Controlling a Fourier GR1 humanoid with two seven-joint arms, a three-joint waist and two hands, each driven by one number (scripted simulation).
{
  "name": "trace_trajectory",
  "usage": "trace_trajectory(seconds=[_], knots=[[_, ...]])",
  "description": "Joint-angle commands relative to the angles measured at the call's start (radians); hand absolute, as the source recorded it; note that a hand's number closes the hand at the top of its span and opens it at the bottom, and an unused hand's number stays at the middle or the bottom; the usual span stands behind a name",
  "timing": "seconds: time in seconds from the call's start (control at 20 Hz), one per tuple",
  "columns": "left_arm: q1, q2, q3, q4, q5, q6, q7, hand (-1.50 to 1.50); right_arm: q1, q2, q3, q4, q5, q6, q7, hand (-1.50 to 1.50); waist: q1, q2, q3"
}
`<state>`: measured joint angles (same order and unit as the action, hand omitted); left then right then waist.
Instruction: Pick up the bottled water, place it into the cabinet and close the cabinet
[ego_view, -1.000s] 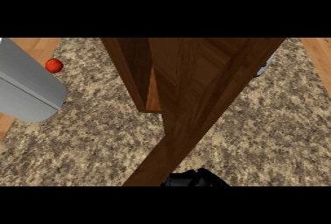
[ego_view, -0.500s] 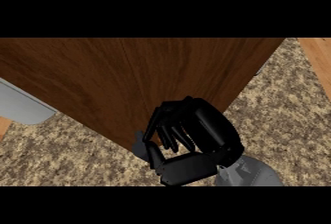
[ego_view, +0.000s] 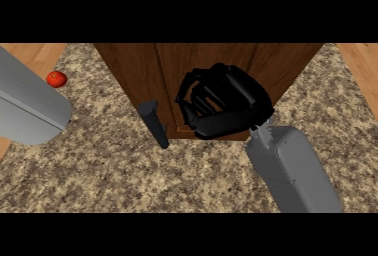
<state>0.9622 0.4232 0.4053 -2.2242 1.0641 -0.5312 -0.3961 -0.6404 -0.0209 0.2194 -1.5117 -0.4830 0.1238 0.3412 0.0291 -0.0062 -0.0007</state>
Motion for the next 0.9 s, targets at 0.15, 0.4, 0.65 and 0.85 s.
trace_trajectory(seconds=[0.15, 0.4, 0.65, 0.85], knots=[[-0.043, -0.054, 0.000, 0.063, -0.030, -0.068, 0.042, -1.50, -0.183, -0.004, -0.093, 0.217, -0.009, 0.064, -0.017, 1.50, -0.004, 0.009, 0.000], [0.021, -0.057, 0.052, 0.007, 0.039, -0.089, 0.078, -1.50, -0.219, -0.003, -0.106, 0.293, 0.006, 0.093, -0.036, 1.50, 0.009, 0.009, 0.000], [-0.017, -0.030, 0.065, -0.012, 0.075, -0.053, 0.102, -1.50, -0.304, 0.019, -0.149, 0.335, -0.073, 0.110, 0.009, 1.50, 0.017, 0.014, 0.000], [-0.024, -0.020, 0.076, -0.028, 0.099, -0.016, 0.132, -1.50, -0.269, 0.019, -0.093, 0.329, -0.101, 0.120, -0.018, 1.50, 0.014, 0.014, 0.001]])
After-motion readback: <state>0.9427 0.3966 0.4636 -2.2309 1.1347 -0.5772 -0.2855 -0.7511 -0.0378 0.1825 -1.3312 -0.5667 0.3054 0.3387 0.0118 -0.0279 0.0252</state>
